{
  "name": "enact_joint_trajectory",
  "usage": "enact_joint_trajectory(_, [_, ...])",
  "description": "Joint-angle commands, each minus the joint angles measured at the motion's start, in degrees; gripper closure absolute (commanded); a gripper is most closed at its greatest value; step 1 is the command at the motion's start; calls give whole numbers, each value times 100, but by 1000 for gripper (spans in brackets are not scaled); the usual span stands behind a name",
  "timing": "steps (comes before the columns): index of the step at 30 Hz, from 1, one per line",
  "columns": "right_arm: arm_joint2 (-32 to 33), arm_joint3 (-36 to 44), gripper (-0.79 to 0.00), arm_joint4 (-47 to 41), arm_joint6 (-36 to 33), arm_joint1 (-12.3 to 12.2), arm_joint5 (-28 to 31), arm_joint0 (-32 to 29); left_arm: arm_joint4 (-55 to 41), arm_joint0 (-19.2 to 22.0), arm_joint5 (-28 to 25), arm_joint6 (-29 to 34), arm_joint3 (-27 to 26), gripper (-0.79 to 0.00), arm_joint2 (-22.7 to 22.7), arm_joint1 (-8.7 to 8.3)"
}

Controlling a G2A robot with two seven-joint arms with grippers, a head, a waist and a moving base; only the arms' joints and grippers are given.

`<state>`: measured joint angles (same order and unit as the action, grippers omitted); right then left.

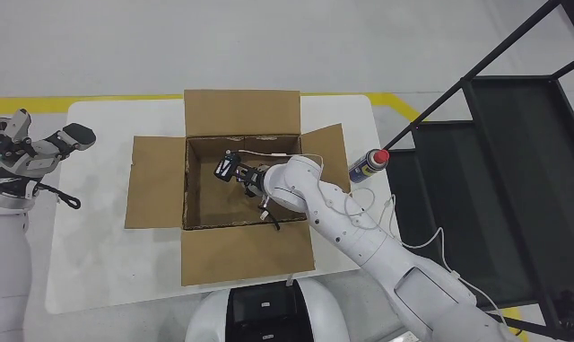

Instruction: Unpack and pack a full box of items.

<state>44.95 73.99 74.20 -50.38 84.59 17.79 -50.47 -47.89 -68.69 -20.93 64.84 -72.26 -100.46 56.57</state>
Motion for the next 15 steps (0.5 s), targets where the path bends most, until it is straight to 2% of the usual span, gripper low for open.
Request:
enact_joint_trajectory(1, [0,0,0,0,0,0,0,0,0,0,0,0,0,-785,0,0])
enact_joint_trajectory(5, [189,248,0,-311,356,-38,229,-128,0,0,0,0,0,-785,0,0])
enact_joint_trajectory(8, [570,802,0,-422,278,-164,486,-356,0,0,0,0,0,-785,0,0])
enact_joint_trajectory(15, [1707,3169,0,-315,-290,-531,652,-1708,0,0,0,0,0,-785,0,0])
